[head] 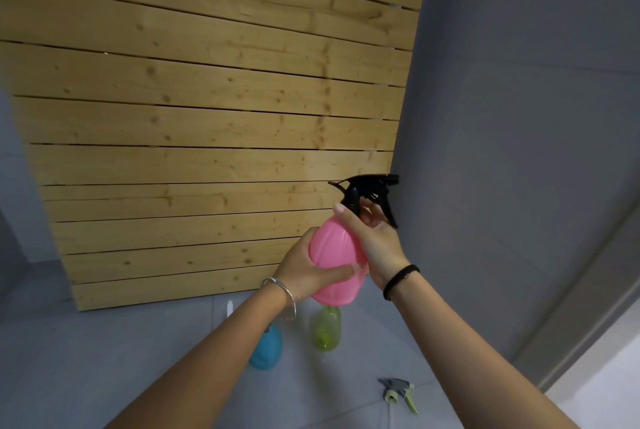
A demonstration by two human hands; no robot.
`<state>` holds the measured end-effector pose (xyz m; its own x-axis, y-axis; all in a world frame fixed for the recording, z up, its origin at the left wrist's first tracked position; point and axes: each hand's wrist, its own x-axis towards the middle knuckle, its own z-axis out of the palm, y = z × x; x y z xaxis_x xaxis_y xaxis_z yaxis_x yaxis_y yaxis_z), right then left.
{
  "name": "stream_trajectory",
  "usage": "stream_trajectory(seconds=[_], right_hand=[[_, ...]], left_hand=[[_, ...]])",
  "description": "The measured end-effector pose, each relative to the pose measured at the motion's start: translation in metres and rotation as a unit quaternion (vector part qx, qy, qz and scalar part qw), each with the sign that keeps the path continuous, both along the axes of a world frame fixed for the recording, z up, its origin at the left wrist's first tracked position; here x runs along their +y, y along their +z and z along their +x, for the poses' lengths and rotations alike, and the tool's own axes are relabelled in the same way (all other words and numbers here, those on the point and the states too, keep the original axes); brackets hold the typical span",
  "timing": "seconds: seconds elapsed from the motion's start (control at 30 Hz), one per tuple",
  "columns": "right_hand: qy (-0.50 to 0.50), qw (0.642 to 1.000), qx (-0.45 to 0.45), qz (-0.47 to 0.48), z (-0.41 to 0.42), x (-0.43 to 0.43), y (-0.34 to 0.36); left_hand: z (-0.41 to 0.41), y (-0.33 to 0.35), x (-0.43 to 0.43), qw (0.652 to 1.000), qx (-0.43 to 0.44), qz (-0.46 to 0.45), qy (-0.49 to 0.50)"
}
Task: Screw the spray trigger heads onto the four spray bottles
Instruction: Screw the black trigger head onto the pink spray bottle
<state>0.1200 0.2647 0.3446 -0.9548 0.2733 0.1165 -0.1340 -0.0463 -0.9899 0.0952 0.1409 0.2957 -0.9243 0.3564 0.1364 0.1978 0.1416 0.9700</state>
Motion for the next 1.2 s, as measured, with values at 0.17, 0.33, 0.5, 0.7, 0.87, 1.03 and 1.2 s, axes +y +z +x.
stream_trajectory(seconds=[0.17, 0.33, 0.5, 0.7, 0.87, 1.03, 1.2], right_hand=[[0.094, 0.995, 0.015, -0.024, 0.001, 0.006, 0.007], [0.082, 0.996, 0.019, 0.002, 0.001, 0.006, 0.006], [0.102, 0.994, 0.025, -0.024, -0.001, 0.008, 0.004], [0.168, 0.986, 0.007, -0.002, 0.002, 0.017, 0.006], [0.16, 0.987, 0.011, 0.006, 0.003, 0.018, 0.008], [0.175, 0.984, 0.014, -0.01, 0.003, 0.02, 0.012], [0.22, 0.976, -0.002, -0.011, 0.005, 0.024, 0.012]], left_hand=[[-0.001, 0.003, -0.004, 1.0, -0.004, 0.001, -0.002], [-0.001, 0.001, -0.004, 1.0, -0.012, -0.004, -0.01], [-0.002, 0.002, -0.003, 1.0, -0.012, -0.009, -0.012], [0.0, 0.006, -0.006, 0.999, -0.017, -0.01, -0.041], [0.005, 0.011, -0.007, 0.996, -0.041, 0.002, -0.08], [0.006, 0.02, -0.014, 0.988, -0.059, 0.002, -0.14], [0.006, 0.018, -0.021, 0.977, -0.119, 0.0, -0.179]])
